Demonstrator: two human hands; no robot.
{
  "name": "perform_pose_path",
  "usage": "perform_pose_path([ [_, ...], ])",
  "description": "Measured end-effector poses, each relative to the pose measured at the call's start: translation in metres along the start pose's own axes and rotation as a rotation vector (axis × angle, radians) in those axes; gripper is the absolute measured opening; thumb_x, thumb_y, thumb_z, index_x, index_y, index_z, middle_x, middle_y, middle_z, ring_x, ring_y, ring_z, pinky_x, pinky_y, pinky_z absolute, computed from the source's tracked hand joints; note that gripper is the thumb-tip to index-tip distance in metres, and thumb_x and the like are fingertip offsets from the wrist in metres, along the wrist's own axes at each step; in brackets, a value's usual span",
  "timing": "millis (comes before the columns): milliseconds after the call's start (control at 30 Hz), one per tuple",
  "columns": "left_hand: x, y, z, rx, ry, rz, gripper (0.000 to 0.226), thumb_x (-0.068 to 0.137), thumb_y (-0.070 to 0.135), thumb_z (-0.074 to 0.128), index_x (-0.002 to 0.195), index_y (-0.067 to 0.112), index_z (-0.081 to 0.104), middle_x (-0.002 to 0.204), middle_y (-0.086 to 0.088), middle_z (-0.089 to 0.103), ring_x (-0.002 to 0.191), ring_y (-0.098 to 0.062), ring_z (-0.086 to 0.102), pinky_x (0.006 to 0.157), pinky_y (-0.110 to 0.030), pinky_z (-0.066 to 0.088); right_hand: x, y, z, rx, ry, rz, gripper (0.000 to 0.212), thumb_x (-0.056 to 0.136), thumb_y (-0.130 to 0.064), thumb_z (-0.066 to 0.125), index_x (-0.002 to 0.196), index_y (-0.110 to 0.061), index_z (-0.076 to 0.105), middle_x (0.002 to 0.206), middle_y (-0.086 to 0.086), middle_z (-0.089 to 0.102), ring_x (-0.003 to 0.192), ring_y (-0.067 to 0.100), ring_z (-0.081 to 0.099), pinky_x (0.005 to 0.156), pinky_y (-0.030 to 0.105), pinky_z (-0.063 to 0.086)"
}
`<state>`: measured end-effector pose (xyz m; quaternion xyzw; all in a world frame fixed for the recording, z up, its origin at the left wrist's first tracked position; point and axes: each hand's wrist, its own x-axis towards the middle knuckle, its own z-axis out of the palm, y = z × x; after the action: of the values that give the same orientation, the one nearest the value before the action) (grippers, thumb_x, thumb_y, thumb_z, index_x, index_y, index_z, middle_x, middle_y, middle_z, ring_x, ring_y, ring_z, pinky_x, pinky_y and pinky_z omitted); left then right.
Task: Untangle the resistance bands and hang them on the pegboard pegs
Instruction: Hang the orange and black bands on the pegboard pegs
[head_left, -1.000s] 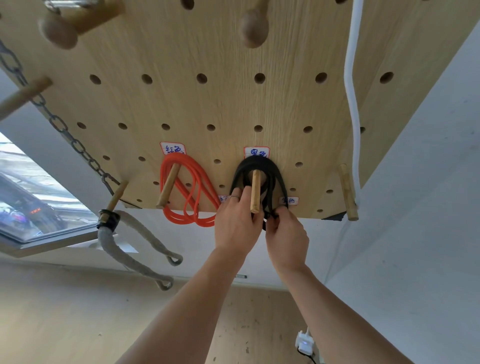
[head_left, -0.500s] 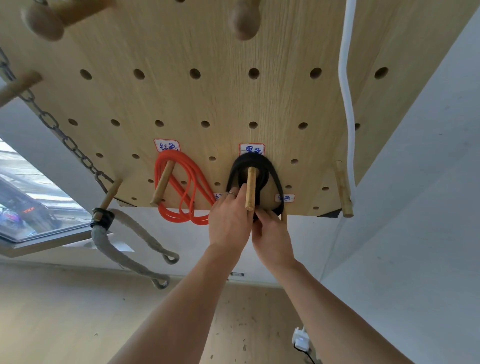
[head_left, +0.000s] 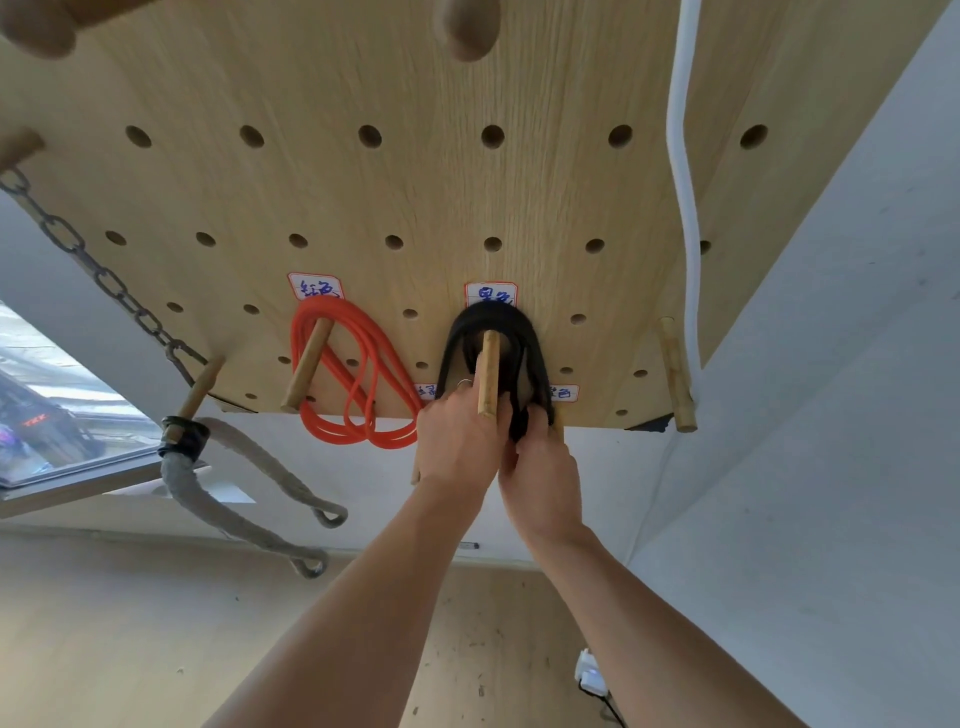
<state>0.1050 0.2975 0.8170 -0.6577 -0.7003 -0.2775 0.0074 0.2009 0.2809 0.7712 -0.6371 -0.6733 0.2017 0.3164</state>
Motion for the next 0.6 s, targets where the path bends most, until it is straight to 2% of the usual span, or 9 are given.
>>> perform_pose_path([
  [67,0.006,0.006,-0.003,0.033,-0.065,-0.055,0.015,0.098,0.024,0.056,0.099,0.012,0.066,0.059,0.003,0.055,0.047,-0.02,0.056,0.047,-0.023,0.036,0.0,0.001,0.001,-0.039,-0.024,-0.027,0.031,0.1,-0.024,0.063,0.127,-0.011,0.056,0.108,0.007,0.072,0.087,0.026,0.074,0.078,0.036,0.062],
  [133,0.011,0.009,-0.005,0.052,-0.131,-0.073,0.021,0.101,0.029,0.051,0.097,0.014,0.065,0.062,0.003,0.056,0.053,-0.022,0.06,0.054,-0.027,0.041,0.002,0.0,0.001,-0.042,-0.025,-0.015,0.034,0.1,-0.021,0.063,0.131,-0.009,0.056,0.113,0.009,0.072,0.091,0.029,0.074,0.081,0.038,0.062],
  [233,0.015,0.011,-0.006,0.08,-0.171,-0.075,0.019,0.104,0.026,0.047,0.106,0.014,0.062,0.069,0.0,0.063,0.058,-0.023,0.065,0.06,-0.03,0.05,0.002,-0.004,0.0,-0.022,0.011,0.02,0.037,0.099,-0.021,0.065,0.133,-0.007,0.055,0.121,0.011,0.07,0.099,0.03,0.073,0.087,0.041,0.062],
  [333,0.016,0.011,-0.007,0.078,-0.158,-0.095,0.016,0.104,0.021,0.046,0.113,0.014,0.057,0.068,0.002,0.059,0.059,-0.023,0.065,0.058,-0.03,0.048,-0.002,-0.006,0.002,-0.007,0.057,0.038,0.045,0.098,-0.022,0.067,0.137,-0.006,0.051,0.124,0.011,0.069,0.1,0.03,0.074,0.085,0.039,0.063],
  [433,0.016,0.016,-0.008,0.062,-0.195,-0.159,0.011,0.104,0.022,0.047,0.101,0.018,0.057,0.069,0.003,0.057,0.062,-0.021,0.063,0.071,-0.035,0.055,-0.005,-0.007,0.003,-0.046,0.008,0.048,0.052,0.098,-0.024,0.069,0.141,-0.006,0.047,0.115,0.009,0.073,0.09,0.027,0.076,0.079,0.035,0.062],
  [500,0.016,0.018,-0.007,0.047,-0.197,-0.184,0.012,0.104,0.021,0.048,0.095,0.019,0.057,0.069,0.002,0.059,0.063,-0.021,0.063,0.077,-0.04,0.057,-0.003,-0.008,0.0,-0.124,-0.058,0.079,0.053,0.1,-0.025,0.064,0.145,-0.007,0.042,0.113,0.006,0.074,0.091,0.024,0.075,0.08,0.032,0.061],
  [600,0.015,0.014,-0.009,0.076,-0.196,-0.16,0.014,0.103,0.017,0.049,0.111,0.014,0.06,0.068,0.001,0.056,0.06,-0.022,0.062,0.065,-0.033,0.052,0.003,-0.006,-0.008,-0.173,-0.119,0.122,0.053,0.099,-0.014,0.06,0.146,-0.005,0.037,0.117,0.008,0.071,0.099,0.026,0.073,0.083,0.034,0.06],
])
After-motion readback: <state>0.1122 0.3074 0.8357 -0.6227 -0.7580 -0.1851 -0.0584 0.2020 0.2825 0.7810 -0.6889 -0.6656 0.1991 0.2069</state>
